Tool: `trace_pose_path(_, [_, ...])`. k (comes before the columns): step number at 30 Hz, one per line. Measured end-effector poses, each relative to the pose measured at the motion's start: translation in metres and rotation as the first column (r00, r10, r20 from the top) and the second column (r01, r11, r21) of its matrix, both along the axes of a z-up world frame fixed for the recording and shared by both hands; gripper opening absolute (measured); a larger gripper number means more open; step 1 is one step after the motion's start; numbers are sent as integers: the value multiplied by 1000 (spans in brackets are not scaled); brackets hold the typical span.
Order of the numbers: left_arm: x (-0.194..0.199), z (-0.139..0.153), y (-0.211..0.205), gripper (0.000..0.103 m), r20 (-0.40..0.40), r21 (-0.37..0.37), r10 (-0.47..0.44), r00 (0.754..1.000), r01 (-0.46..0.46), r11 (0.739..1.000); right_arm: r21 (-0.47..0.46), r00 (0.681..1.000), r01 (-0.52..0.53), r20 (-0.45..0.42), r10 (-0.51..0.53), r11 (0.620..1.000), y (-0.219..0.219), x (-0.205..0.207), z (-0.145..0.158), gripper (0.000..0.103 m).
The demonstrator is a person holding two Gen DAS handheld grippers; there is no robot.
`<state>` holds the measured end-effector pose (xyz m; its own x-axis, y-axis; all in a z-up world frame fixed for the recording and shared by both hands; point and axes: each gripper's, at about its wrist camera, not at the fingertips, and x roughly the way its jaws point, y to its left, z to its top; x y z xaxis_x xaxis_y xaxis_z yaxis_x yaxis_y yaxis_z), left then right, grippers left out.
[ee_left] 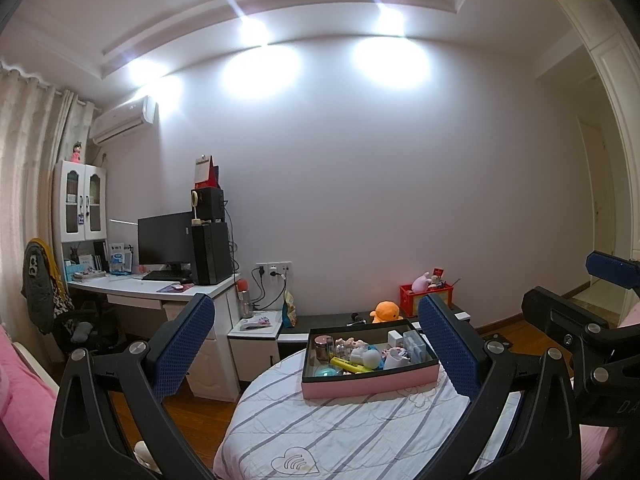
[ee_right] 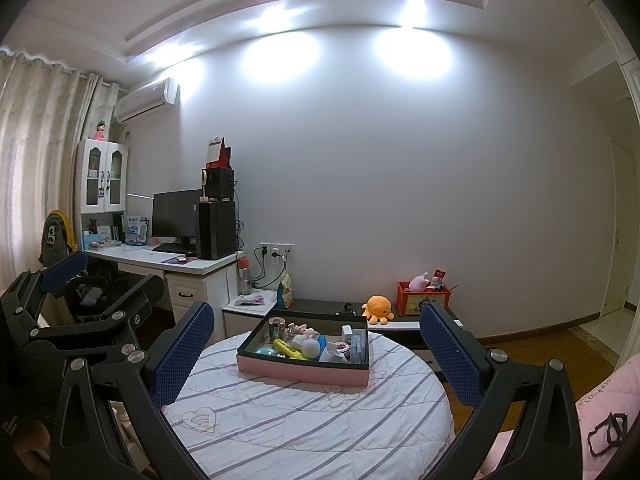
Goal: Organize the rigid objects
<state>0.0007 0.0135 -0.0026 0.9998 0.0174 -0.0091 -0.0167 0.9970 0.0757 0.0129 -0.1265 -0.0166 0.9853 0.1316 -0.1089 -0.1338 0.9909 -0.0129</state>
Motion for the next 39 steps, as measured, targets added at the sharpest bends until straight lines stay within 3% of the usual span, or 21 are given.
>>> trace_pose_path(15, [3, -2, -4, 103, -4, 7, -24, 1000, 24, 1000, -29, 996, 91, 22, -90, 995, -4, -16, 4, 103])
trace_pose_path(39, [5, -3, 0, 103, -6, -4, -51, 999, 51, 999, -8, 997, 77, 0, -77, 997, -10, -10, 9, 103])
